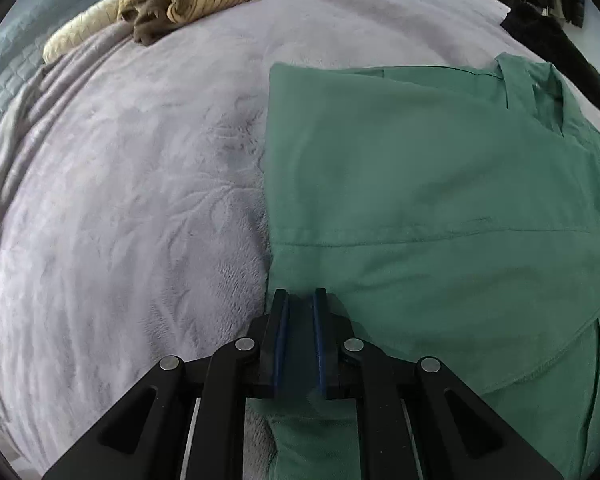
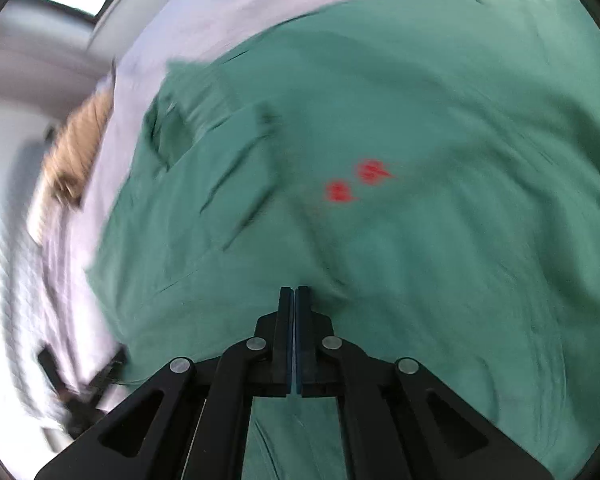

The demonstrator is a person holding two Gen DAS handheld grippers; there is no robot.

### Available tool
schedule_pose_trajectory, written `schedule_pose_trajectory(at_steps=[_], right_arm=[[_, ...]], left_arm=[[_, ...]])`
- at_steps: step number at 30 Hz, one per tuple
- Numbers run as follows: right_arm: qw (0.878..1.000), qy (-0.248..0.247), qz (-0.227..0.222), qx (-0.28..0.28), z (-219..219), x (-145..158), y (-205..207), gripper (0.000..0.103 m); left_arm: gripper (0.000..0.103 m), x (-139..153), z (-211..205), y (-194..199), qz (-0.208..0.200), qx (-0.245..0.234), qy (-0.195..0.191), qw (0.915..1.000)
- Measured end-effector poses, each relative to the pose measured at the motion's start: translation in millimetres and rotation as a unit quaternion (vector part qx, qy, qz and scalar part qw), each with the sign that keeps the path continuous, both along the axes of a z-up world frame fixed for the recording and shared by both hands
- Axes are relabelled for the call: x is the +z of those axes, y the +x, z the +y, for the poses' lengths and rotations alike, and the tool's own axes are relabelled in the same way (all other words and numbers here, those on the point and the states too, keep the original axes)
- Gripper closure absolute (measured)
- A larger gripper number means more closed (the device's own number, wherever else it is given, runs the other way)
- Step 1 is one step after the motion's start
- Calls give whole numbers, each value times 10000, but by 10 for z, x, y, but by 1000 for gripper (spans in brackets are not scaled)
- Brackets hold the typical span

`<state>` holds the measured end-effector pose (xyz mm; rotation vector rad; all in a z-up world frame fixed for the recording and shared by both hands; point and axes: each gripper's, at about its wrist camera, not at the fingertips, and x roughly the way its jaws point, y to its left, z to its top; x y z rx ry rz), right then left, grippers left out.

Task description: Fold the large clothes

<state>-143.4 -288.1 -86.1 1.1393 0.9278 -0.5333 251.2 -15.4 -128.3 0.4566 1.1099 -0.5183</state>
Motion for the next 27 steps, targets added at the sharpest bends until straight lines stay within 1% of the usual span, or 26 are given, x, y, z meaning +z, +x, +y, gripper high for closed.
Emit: schedule_pose_trajectory(at_steps=[2,3,5,7,8,9,10,11,12,13,14,15,17,19,22,23,24,26,27], right_arm=[[10000,11,-39,36,14,25,-180,95],[9999,64,-67,62,17,27,-181,95],[9998,153,-52,98,62,65,-307,95],[9997,206,-50,134,123,58,-265,95],[9997,218,-54,135,134,76,-364,95],[9996,249,-60,141,225,110,-226,95],[9994,303,-61,130,223,115,-259,95],[9993,342,-73,108,209,108,-57,89],[9993,367,-81,95,215,103,-34,76],[9993,367,-85,89,225,102,7,67],[9993,358,-109,87,228,105,59,52],[9992,355,-144,93,231,119,54,49],[9992,356,-150,130,219,136,58,49],[9991,362,-163,150,209,147,38,47],[9991,309,-193,211,199,173,16,38],[9990,265,-251,238,199,193,21,31],[9990,218,-306,257,198,214,15,22],[9987,87,-432,274,199,272,-7,14],[9983,3,-495,298,200,307,-16,5]], left_arm=[[90,62,-2,-48,-7,5,60,10000],[90,121,-10,-80,-39,-5,88,10000],[90,198,-31,-140,-79,-38,102,9999],[90,267,-63,-217,-117,-65,128,9998],[90,309,-67,-291,-116,-74,131,9998],[90,349,-86,-366,-84,-80,93,9999],[89,364,-92,-407,-58,-81,68,9999],[81,386,-98,-464,-40,-75,49,10000],[43,402,-109,-514,-30,-71,19,10000],[0,422,-114,-564,-50,-38,-15,10000],[1,452,-130,-650,-125,17,-20,9999],[1,479,-147,-728,-239,6,-57,9997],[1,464,-208,-819,-160,-80,-5,9998],[1,444,-269,-869,-51,-60,50,10000],[1,418,-340,-980,175,-90,53,9998],[1,415,-364,-1027,222,-117,52,9997],[1,402,-400,-1063,278,-176,55,9994],[1,399,-467,-1171,323,-324,78,9989],[1,405,-503,-1201,323,-379,90,9987]])
